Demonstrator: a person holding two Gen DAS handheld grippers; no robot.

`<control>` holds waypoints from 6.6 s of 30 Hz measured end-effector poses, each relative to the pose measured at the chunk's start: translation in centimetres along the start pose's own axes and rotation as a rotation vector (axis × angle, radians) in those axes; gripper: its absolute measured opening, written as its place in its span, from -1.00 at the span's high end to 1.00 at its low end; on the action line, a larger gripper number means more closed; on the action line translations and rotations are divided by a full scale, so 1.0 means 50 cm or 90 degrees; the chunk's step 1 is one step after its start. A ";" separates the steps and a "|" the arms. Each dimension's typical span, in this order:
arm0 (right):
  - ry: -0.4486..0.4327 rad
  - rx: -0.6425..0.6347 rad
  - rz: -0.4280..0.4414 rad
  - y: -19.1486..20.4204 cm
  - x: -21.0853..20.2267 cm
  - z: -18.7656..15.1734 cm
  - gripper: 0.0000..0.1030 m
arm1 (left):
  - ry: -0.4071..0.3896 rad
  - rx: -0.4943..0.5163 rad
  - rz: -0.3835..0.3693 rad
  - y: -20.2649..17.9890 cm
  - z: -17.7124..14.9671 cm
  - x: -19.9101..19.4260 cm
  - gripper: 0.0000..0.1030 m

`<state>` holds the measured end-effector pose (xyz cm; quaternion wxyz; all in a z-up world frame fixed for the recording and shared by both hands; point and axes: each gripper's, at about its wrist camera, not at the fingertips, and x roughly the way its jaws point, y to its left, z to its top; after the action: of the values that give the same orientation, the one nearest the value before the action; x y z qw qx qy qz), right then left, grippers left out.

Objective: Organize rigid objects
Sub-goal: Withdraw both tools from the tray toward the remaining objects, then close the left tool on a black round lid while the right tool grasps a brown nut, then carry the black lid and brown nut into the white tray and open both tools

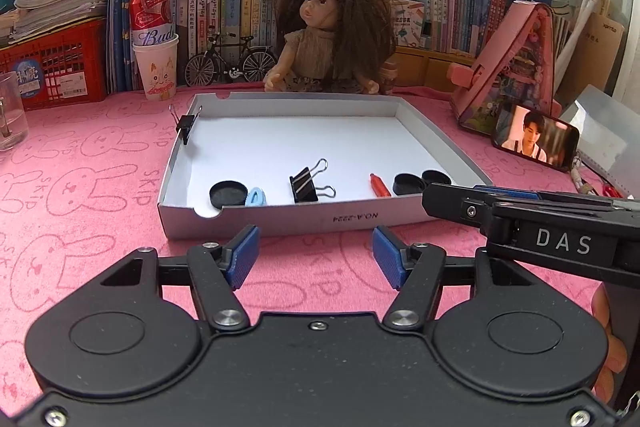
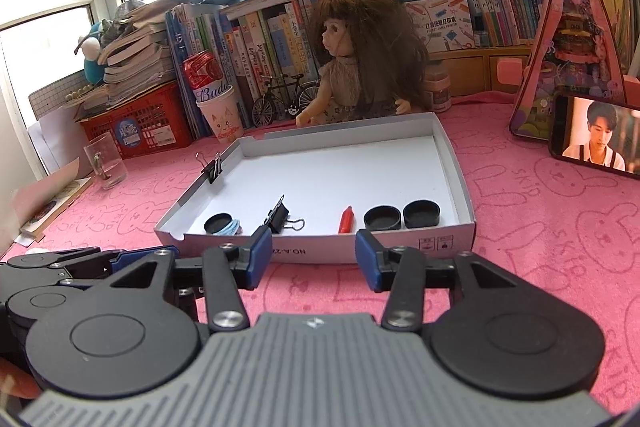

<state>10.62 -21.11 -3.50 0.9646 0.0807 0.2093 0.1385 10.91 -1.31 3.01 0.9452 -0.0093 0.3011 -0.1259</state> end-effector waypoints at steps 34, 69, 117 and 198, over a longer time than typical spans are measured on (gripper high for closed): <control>0.017 -0.074 -0.017 0.022 -0.053 -0.106 -0.33 | 0.008 0.007 0.011 0.013 -0.120 -0.099 -0.20; 0.030 -0.100 -0.013 0.036 -0.061 -0.151 -0.21 | -0.008 0.062 -0.035 -0.003 -0.205 -0.149 0.32; -0.029 -0.045 -0.016 0.017 -0.007 -0.041 0.55 | -0.115 0.041 -0.004 0.024 -0.004 -0.033 0.43; 0.043 0.065 0.005 -0.030 0.137 0.073 0.00 | -0.020 0.003 0.000 0.058 0.071 0.101 -0.20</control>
<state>18.53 -20.82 -3.13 0.9512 0.1261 0.2479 0.1339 17.58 0.08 2.81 0.9498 -0.0093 0.2859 -0.1267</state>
